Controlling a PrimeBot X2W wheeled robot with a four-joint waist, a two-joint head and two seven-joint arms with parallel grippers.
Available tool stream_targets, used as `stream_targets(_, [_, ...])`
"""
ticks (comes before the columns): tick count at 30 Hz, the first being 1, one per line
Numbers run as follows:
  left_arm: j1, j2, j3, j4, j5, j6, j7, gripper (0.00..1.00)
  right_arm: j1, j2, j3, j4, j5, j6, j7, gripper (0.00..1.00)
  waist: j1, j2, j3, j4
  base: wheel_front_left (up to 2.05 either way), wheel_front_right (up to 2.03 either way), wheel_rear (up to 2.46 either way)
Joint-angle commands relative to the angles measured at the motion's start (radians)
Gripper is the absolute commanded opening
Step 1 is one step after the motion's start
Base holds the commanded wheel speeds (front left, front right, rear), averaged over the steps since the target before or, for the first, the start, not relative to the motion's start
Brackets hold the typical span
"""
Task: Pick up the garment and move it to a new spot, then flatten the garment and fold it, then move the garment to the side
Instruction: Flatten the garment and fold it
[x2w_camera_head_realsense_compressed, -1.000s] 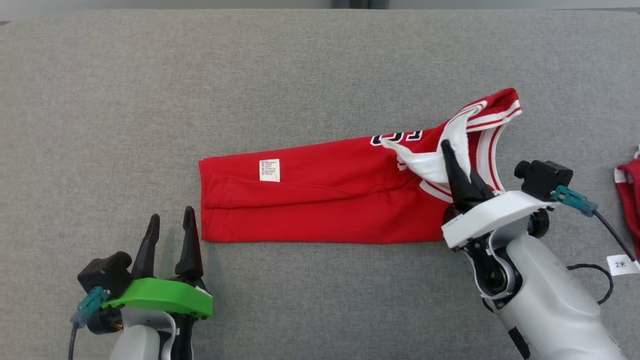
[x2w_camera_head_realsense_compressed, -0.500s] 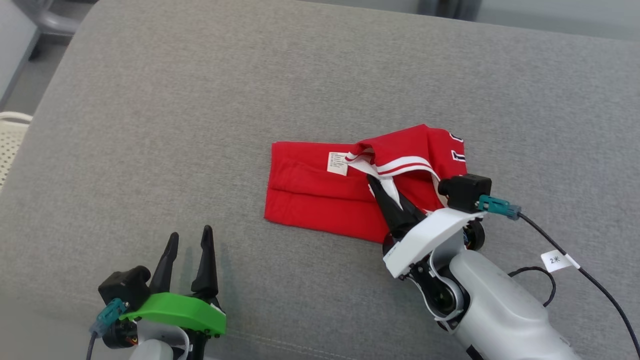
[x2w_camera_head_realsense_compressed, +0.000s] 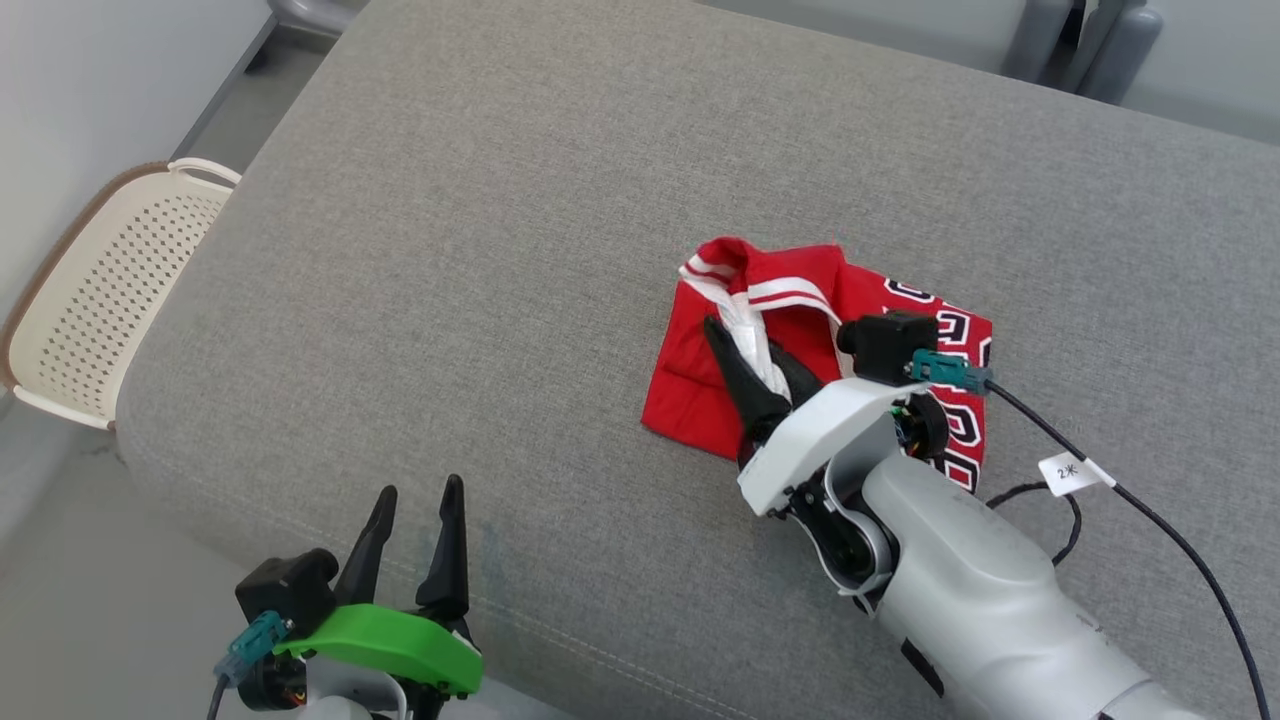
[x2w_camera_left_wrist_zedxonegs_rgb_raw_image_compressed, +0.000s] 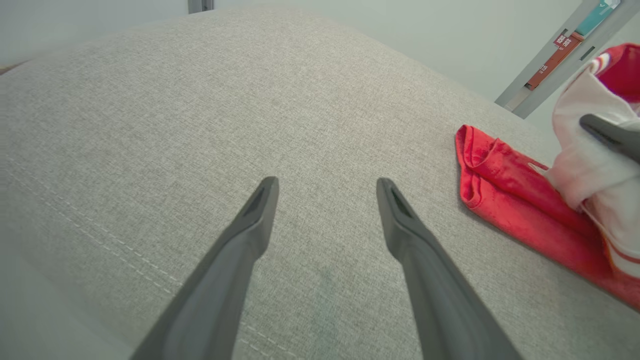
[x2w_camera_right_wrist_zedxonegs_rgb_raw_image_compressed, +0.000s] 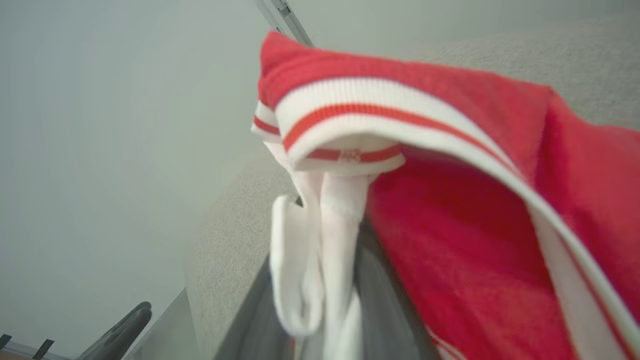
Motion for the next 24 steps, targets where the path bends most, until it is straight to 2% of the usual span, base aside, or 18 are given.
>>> stream_targets(1, [-0.007,0.003,0.001,-0.004,-0.008,0.0,0.001,1.0,-0.02,-0.001,-0.006,0.002,-0.012,0.0,-0.012,1.0,0.0,0.0,-0.001,-0.008,0.0,0.0,0.0])
stream_targets(5, [-0.026,0.003,0.009,-0.01,-0.003,0.002,0.001,1.0,-0.03,0.001,-0.045,-0.006,-0.054,0.0,-0.023,1.0,0.0,0.0,0.001,-0.046,0.0,0.0,0.0])
stream_targets(9, [-0.04,0.003,0.021,-0.02,0.008,0.003,0.001,1.0,0.014,0.003,-0.15,-0.075,-0.12,0.0,-0.022,1.0,0.0,0.0,0.0,-0.093,0.0,0.0,0.0])
stream_targets(19, [-0.065,0.004,0.057,-0.046,0.058,0.008,0.001,1.0,0.182,0.005,-0.481,-0.233,-0.414,0.0,-0.023,1.0,0.0,0.0,-0.009,-0.21,0.0,0.0,0.0])
stream_targets(20, [-0.065,0.004,0.061,-0.046,0.06,0.009,0.001,1.0,0.199,0.005,-0.499,-0.251,-0.462,0.0,-0.023,1.0,0.0,0.0,-0.01,-0.222,0.0,0.0,0.0])
stream_targets(24, [-0.057,0.004,0.079,-0.049,0.069,0.01,0.001,1.0,0.267,0.005,-0.576,-0.299,-0.523,0.0,-0.023,1.0,0.0,0.0,-0.02,-0.26,0.0,0.0,0.0])
